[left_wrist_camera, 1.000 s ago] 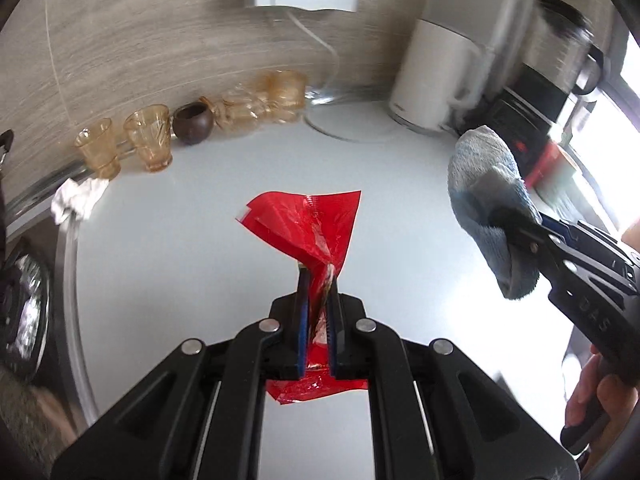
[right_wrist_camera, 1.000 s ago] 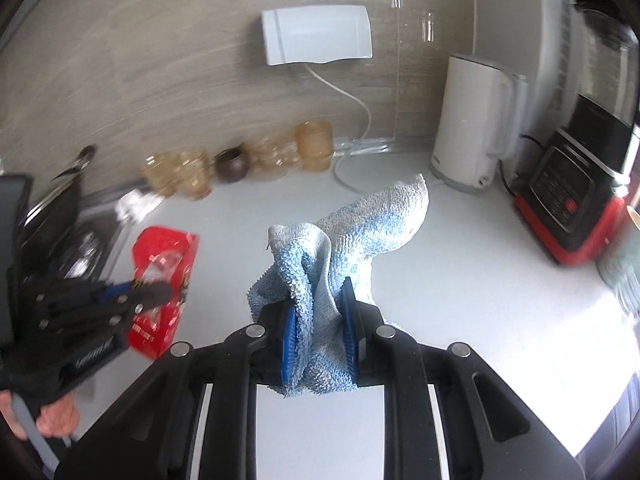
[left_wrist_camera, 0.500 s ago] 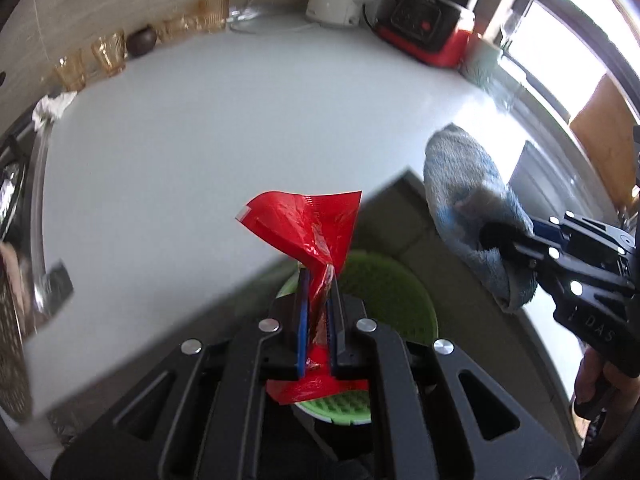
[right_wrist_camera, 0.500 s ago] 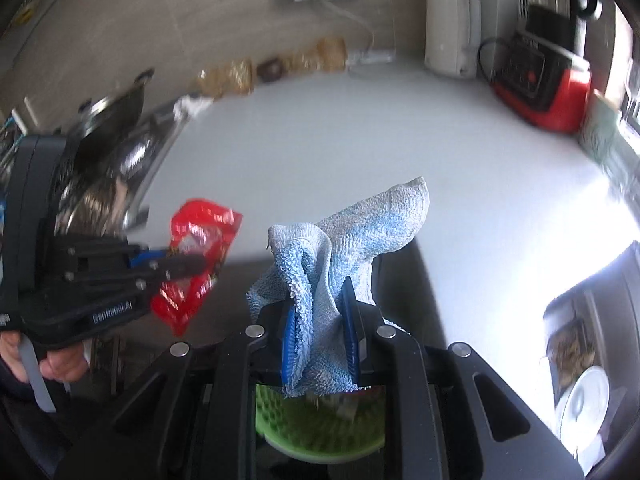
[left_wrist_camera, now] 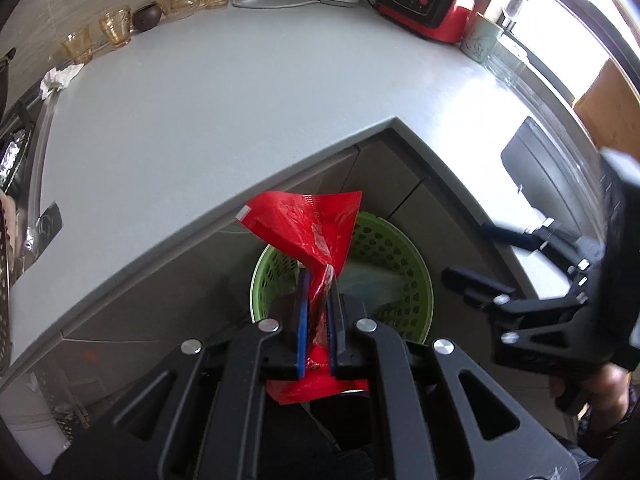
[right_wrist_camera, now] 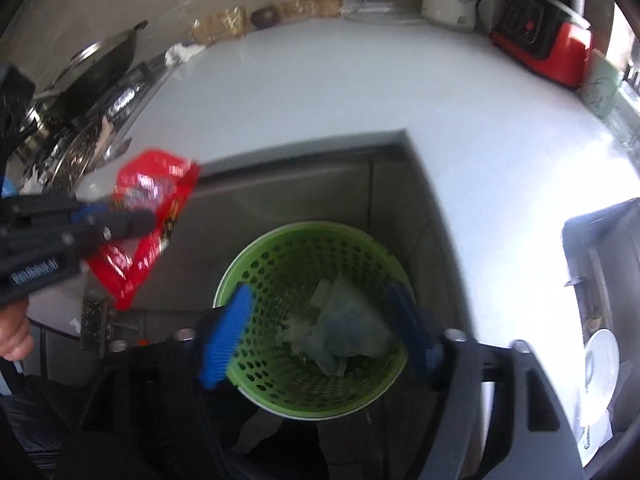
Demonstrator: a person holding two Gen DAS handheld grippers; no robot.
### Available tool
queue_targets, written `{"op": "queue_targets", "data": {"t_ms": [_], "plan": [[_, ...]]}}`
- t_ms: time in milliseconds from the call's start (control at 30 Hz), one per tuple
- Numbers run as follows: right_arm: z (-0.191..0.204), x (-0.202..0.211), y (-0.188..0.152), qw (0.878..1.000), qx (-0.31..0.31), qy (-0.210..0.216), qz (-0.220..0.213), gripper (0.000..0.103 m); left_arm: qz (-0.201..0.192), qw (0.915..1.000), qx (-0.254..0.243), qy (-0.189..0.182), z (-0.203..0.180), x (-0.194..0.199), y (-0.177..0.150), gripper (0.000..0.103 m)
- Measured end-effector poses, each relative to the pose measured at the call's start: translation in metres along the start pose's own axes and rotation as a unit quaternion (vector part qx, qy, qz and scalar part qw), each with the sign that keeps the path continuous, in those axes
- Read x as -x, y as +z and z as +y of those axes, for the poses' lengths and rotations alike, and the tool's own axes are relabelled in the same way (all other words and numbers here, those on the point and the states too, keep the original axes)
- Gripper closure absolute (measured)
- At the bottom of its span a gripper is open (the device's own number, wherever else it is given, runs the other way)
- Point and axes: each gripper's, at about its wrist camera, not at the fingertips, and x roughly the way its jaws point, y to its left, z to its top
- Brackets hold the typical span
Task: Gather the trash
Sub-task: 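Carry the red wrapper and blue towel down over the green basket and release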
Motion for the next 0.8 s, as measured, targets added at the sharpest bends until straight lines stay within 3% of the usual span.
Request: {"op": "queue_targets", "data": {"t_ms": [300,633,667,733,767,800], "plan": [[-0.027,0.047,0.006,0.997,-0.017,-0.053,-0.06,0.012,0.047,0.9966,-0.059,-0.035,-0.031,-0.032,-0.007,0.095],[-0.052,0.057,0.0,0.993,-0.048,-0.085,-0.061,0.012,0.128,0.9812,-0.122,-0.078,-0.064,-0.106,-0.016,0.091],[-0.054,0.058,-0.001,0.993,-0.05,-0.088,-0.061,0.012,0.139,0.9789,-0.126,-0.081,-0.067,-0.114,-0.016,0.086],[-0.059,0.057,-0.001,0.992,-0.057,-0.091,-0.059,0.012,0.161,0.9761,-0.127,-0.072,-0.068,-0.128,-0.018,0.064],[-0.061,0.057,-0.002,0.992,-0.058,-0.092,-0.059,0.012,0.164,0.9759,-0.127,-0.068,-0.069,-0.131,-0.016,0.048],[-0.063,0.057,-0.001,0.992,-0.06,-0.094,-0.058,0.012,0.162,0.976,-0.13,-0.064,-0.069,-0.133,-0.016,0.046]]}}
